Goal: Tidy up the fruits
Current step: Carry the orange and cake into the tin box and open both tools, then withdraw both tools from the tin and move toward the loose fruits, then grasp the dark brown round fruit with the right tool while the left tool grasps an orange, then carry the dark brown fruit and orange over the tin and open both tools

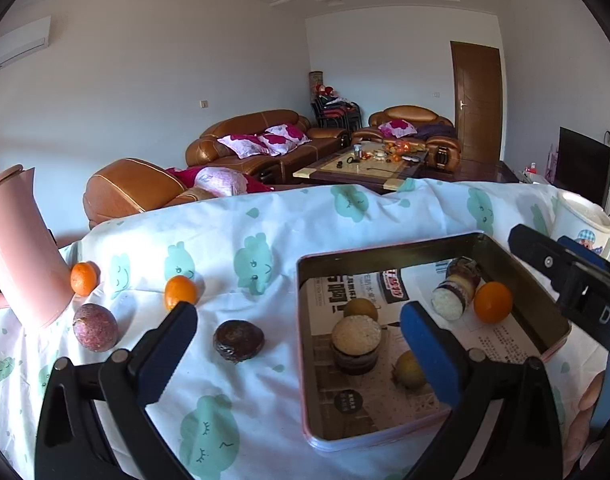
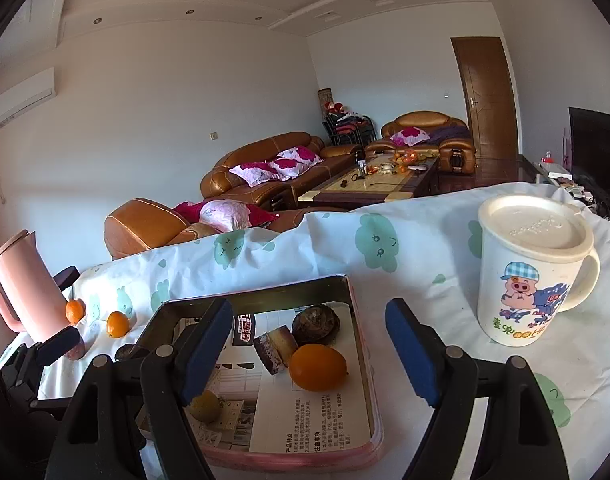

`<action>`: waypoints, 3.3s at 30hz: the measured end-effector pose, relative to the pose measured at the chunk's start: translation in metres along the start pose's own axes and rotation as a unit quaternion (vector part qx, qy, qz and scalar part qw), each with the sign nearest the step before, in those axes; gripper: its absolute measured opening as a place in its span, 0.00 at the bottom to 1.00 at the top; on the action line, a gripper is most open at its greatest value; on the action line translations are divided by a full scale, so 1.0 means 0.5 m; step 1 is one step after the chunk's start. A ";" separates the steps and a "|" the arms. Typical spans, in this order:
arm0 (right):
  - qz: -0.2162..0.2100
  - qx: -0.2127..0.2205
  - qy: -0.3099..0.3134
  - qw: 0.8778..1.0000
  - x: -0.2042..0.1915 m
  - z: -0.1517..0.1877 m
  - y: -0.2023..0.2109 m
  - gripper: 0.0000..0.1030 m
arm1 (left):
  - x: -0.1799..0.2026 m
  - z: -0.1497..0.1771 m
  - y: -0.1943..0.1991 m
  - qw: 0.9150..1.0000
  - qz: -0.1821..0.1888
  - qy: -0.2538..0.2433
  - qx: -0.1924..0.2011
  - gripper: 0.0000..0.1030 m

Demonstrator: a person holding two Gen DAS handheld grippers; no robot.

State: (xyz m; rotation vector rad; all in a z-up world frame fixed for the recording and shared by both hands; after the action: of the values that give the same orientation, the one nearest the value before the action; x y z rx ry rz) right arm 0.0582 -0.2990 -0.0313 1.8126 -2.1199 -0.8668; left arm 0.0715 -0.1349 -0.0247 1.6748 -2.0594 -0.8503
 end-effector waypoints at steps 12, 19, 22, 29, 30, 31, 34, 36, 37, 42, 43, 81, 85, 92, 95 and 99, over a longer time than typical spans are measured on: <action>0.022 0.116 0.017 0.993 -0.035 0.001 0.085 0.98 | -0.061 0.007 0.009 0.999 -0.039 0.024 0.016 1.00; 0.040 0.084 0.040 0.995 -0.059 0.017 0.074 0.98 | -0.082 0.016 0.012 0.999 -0.035 0.031 0.010 1.00; 0.052 0.085 0.047 0.994 -0.067 0.027 0.084 0.98 | -0.086 0.023 0.011 0.999 -0.036 0.023 0.000 1.00; 0.085 0.071 0.088 0.990 -0.114 0.042 0.079 0.98 | -0.154 0.027 0.005 0.996 -0.091 0.004 -0.002 1.00; 0.083 0.067 0.090 0.990 -0.122 0.045 0.079 0.98 | -0.174 0.026 0.004 0.995 -0.101 0.010 -0.003 1.00; 0.076 0.062 0.090 0.991 -0.131 0.047 0.075 0.98 | -0.195 0.025 0.004 0.994 -0.108 0.019 -0.004 1.00; 0.046 0.044 0.090 0.994 -0.166 0.054 0.060 0.98 | -0.264 0.023 0.003 0.992 -0.118 0.054 -0.011 1.00; 0.023 0.030 0.101 0.994 -0.198 0.062 0.048 0.98 | -0.308 0.023 0.005 0.990 -0.120 0.075 -0.013 1.00; 0.012 0.024 0.110 0.994 -0.217 0.065 0.042 0.98 | -0.328 0.024 0.005 0.989 -0.124 0.083 -0.013 1.00; -0.023 -0.023 0.186 0.982 -0.332 0.075 -0.002 0.77 | -0.408 0.032 -0.002 0.981 -0.152 0.116 -0.026 1.00; -0.026 -0.040 0.202 0.978 -0.354 0.077 -0.018 0.74 | -0.422 0.034 -0.003 0.980 -0.153 0.125 -0.030 1.00; -0.007 -0.009 0.159 0.987 -0.340 0.041 -0.010 0.33 | -0.284 -0.049 -0.106 0.995 0.002 0.070 -0.073 0.91; 0.001 0.002 0.140 0.990 -0.310 0.016 -0.009 0.33 | -0.235 -0.067 -0.186 0.990 0.018 0.055 -0.128 0.74; -0.001 -0.009 0.130 0.991 -0.284 0.021 -0.024 0.33 | -0.211 -0.055 -0.283 0.981 0.005 0.047 -0.186 0.55; -0.006 -0.017 0.123 0.992 -0.281 0.026 -0.031 0.33 | -0.215 -0.056 -0.284 0.980 0.022 0.060 -0.187 0.46; -0.004 -0.014 0.122 0.992 -0.283 0.032 -0.035 0.33 | -0.213 -0.056 -0.275 0.982 0.035 0.062 -0.177 0.34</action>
State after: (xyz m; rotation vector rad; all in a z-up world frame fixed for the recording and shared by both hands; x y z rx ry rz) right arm 0.0944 -0.1603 -0.0251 1.8109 -1.9395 -0.6354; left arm 0.2178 -0.0550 -0.0815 1.4168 -1.7499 -0.9946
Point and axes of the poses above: each gripper's, at about its wrist camera, not at the fingertips, and y roughly against the way its jaws point, x to its right, z to its underside, the point moved 5 cm from there along -y, roughly the way its jaws point, and after that the axes turned 10 degrees about -x, right-handed, at the moved point
